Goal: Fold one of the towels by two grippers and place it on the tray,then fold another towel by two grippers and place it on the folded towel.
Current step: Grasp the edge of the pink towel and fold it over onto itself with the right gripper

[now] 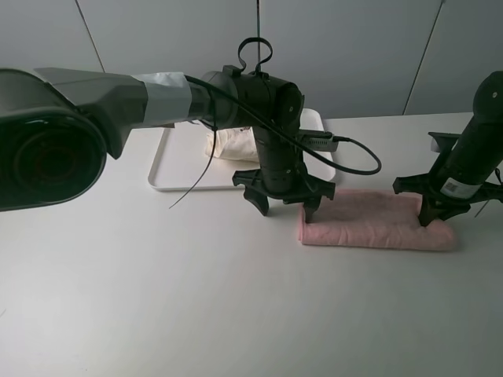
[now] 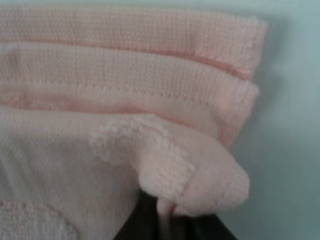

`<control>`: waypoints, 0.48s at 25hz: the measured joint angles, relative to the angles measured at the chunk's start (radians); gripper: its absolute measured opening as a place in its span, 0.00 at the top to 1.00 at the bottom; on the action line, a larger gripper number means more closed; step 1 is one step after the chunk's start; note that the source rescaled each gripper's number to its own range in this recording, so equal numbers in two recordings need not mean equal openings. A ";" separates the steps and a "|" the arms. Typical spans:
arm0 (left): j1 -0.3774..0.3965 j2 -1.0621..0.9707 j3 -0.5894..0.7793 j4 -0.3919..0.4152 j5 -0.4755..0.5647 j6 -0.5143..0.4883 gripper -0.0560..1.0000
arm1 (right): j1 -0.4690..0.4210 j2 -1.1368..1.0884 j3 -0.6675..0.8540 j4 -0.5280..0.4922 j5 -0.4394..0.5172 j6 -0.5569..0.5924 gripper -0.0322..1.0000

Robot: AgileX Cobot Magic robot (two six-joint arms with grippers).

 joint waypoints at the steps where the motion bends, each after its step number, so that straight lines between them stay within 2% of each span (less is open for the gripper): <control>1: 0.000 0.000 0.000 0.000 0.002 0.002 0.05 | 0.000 -0.010 0.004 -0.007 0.000 0.000 0.90; 4: 0.000 0.000 0.000 0.000 0.005 0.004 0.05 | -0.002 -0.049 0.015 -0.006 0.024 -0.010 0.90; 7: 0.000 0.000 0.000 0.000 0.009 0.014 0.05 | -0.002 -0.121 0.017 0.044 0.049 -0.027 0.90; 12: 0.000 0.000 0.000 -0.002 0.013 0.020 0.05 | -0.007 -0.209 0.017 0.205 0.108 -0.119 0.90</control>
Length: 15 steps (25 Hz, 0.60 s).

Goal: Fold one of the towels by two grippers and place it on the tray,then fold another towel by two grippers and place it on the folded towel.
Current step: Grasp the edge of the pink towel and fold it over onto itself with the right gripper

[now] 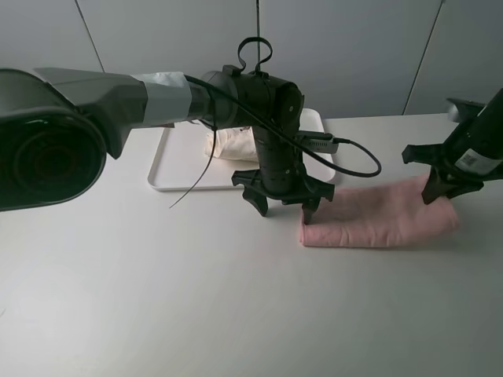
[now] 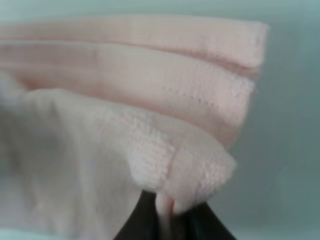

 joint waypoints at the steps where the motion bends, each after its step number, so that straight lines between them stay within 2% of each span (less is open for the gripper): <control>1: 0.000 0.000 0.000 0.000 0.000 0.002 0.05 | 0.000 -0.005 0.000 0.046 0.018 -0.031 0.90; 9: 0.000 0.000 0.000 0.000 0.004 0.021 0.06 | 0.000 -0.008 0.000 0.392 0.100 -0.233 0.90; 15: 0.000 0.000 0.000 0.002 0.008 0.025 0.20 | 0.083 -0.008 0.000 0.443 0.076 -0.261 0.90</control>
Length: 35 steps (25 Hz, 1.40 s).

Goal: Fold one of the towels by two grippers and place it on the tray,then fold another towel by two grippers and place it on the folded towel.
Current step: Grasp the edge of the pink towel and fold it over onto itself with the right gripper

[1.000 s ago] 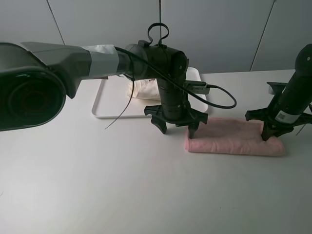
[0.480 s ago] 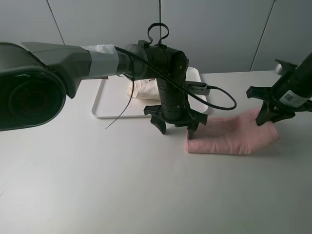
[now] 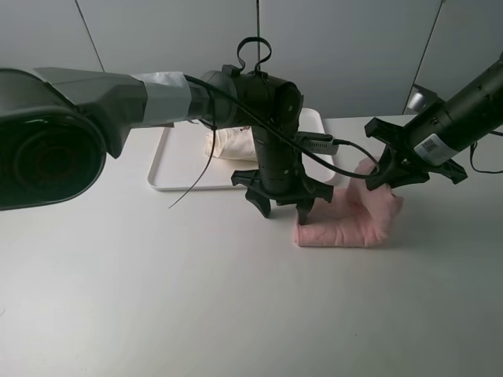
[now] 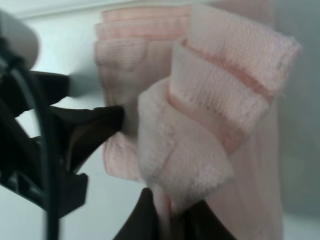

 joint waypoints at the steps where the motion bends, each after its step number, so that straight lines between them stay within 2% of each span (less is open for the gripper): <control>1: 0.000 0.000 0.000 0.000 0.000 0.002 0.20 | 0.020 0.002 0.000 0.007 -0.016 0.000 0.90; 4: 0.000 0.000 0.000 0.000 0.002 0.015 0.17 | 0.056 0.016 0.002 0.010 -0.045 0.000 0.90; 8: 0.001 0.000 0.000 0.004 0.002 0.036 0.06 | 0.059 0.042 0.002 0.018 -0.074 0.000 0.90; 10: 0.001 0.000 0.000 0.007 0.003 0.038 0.03 | 0.059 0.049 0.002 0.048 -0.087 -0.008 0.90; 16: 0.002 0.000 0.000 0.007 0.003 0.038 0.03 | 0.059 0.094 0.002 0.164 -0.075 -0.093 0.90; 20: 0.002 0.000 0.000 0.007 0.003 0.038 0.03 | 0.059 0.131 0.026 0.305 -0.076 -0.204 0.90; 29: 0.002 0.000 0.000 0.009 0.006 0.042 0.03 | 0.059 0.165 0.095 0.494 -0.103 -0.384 0.90; 31: 0.005 0.000 0.000 0.005 0.007 0.042 0.03 | 0.059 0.165 0.102 0.530 -0.109 -0.435 0.81; 35: 0.017 0.000 0.000 0.000 0.023 0.045 0.03 | 0.057 0.177 0.104 0.536 -0.137 -0.494 0.48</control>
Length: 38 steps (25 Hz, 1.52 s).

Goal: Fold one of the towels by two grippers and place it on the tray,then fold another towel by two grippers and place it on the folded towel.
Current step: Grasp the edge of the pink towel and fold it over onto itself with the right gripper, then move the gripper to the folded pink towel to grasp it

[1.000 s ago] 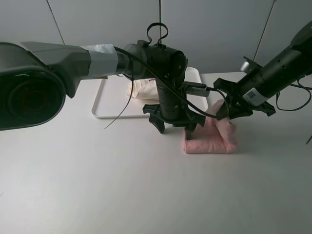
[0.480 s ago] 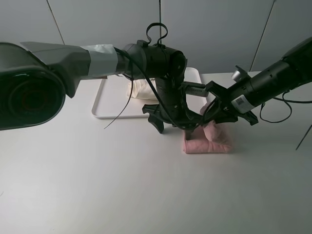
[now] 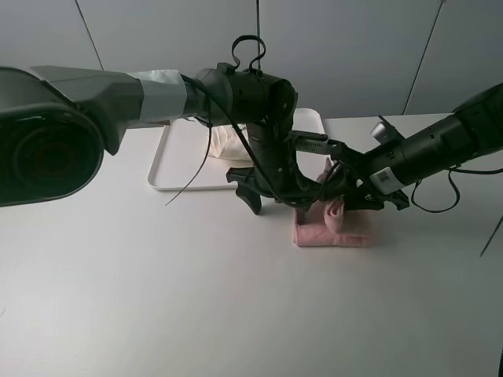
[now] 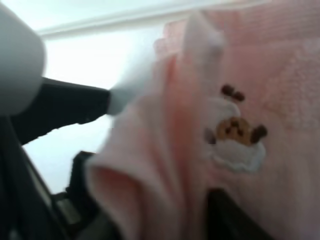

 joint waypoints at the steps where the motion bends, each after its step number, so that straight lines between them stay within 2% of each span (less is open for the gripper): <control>1: 0.000 0.000 0.000 -0.002 0.002 0.002 0.03 | -0.002 0.002 0.000 0.000 -0.007 -0.009 0.42; 3: 0.002 0.000 -0.003 -0.002 0.008 0.004 0.02 | -0.002 0.003 0.000 0.000 -0.016 -0.024 0.38; 12: 0.009 0.007 -0.126 0.005 0.125 0.010 0.02 | -0.002 0.003 0.000 -0.006 0.036 -0.038 0.37; 17: 0.036 0.000 -0.206 0.005 0.181 0.045 0.02 | -0.002 0.000 -0.005 0.037 0.061 -0.036 0.37; 21: 0.077 -0.006 -0.267 0.005 0.157 0.051 0.02 | 0.002 0.000 -0.004 0.027 0.115 -0.038 0.36; 26: 0.112 -0.017 -0.288 -0.004 0.155 0.069 0.02 | 0.000 -0.031 -0.004 0.023 0.120 -0.039 0.36; 32: 0.145 -0.026 -0.290 -0.069 0.155 0.136 0.02 | -0.087 -0.098 -0.009 0.007 0.108 -0.038 0.36; 38: 0.154 -0.026 -0.290 -0.091 0.155 0.184 0.02 | -0.181 -0.104 -0.009 -0.085 0.042 -0.007 0.36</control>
